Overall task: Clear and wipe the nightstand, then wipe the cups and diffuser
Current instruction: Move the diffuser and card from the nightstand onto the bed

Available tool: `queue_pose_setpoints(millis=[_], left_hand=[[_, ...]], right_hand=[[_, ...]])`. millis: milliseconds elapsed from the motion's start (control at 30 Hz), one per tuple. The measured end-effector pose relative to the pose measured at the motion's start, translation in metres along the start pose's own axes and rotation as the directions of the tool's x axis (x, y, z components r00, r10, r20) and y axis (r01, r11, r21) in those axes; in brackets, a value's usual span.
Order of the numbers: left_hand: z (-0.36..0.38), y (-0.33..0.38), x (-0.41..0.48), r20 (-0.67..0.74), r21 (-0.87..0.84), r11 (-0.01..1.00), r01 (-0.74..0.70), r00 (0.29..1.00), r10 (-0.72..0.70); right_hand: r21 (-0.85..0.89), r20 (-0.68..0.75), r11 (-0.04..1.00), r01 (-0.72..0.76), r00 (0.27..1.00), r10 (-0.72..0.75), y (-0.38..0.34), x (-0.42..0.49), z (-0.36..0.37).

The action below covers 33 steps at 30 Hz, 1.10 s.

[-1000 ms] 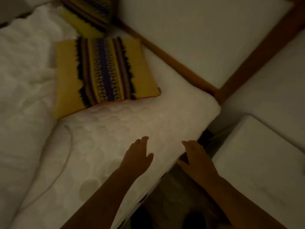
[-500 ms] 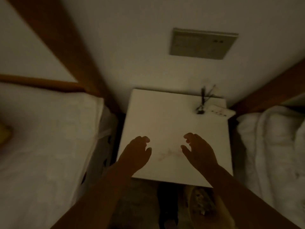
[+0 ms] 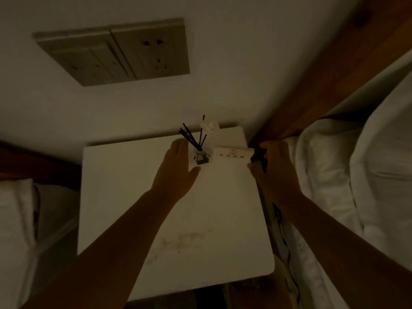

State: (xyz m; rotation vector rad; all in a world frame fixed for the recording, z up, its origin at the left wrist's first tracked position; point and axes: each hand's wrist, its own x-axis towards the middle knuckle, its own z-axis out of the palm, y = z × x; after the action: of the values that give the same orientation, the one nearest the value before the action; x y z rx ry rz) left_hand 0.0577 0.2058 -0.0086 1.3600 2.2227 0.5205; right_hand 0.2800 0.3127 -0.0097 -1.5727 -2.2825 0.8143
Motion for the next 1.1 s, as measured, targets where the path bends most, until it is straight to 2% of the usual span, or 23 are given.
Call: queue_pose_setpoints(millis=[67,133,200,267,367,467,667,767,867,1100], left_hand=[[0.007,0.0,0.013,-0.041,-0.077,0.997,-0.012,0.999,0.009],[0.015,-0.002,0.022,0.0,-0.13,0.991,-0.017,1.0,0.017],[0.023,-0.005,0.029,0.036,-0.132,0.99,-0.043,0.998,0.048],[0.028,-0.008,0.031,-0.002,-0.103,0.993,-0.054,0.999,0.055],[0.03,-0.01,0.026,-0.085,-0.12,0.993,-0.004,0.996,-0.006],[0.025,-0.02,0.013,-0.083,-0.191,0.981,0.031,0.995,-0.048],[-0.018,-0.074,-0.05,-0.158,-0.259,0.95,0.175,0.962,-0.221],[-0.045,-0.115,-0.091,-0.177,-0.302,0.903,0.305,0.913,-0.367],[-0.075,-0.164,-0.14,-0.226,-0.373,0.832,0.41,0.83,-0.51],[-0.135,-0.269,-0.279,-0.268,-0.557,0.643,0.526,0.62,-0.738]], right_hand=[[-0.005,0.023,0.996,0.091,0.996,-0.091,-0.003,0.012,0.006],[-0.054,0.064,0.987,0.149,0.987,-0.145,-0.007,0.022,0.013],[-0.105,0.101,0.98,0.169,0.982,-0.158,-0.008,0.031,0.017],[-0.159,0.159,0.966,0.201,0.971,-0.176,-0.011,0.035,0.019],[-0.207,0.23,0.95,0.235,0.955,-0.187,-0.018,0.035,0.021],[-0.167,0.242,0.946,0.277,0.942,-0.234,-0.03,0.033,0.02],[-0.1,0.382,0.883,0.458,0.837,-0.391,-0.095,0.015,0.046],[-0.081,0.426,0.839,0.538,0.779,-0.459,-0.148,0.001,0.074],[-0.04,0.488,0.788,0.614,0.7,-0.521,-0.211,-0.023,0.114],[0.106,0.618,0.66,0.743,0.471,-0.629,-0.344,-0.117,0.221]])
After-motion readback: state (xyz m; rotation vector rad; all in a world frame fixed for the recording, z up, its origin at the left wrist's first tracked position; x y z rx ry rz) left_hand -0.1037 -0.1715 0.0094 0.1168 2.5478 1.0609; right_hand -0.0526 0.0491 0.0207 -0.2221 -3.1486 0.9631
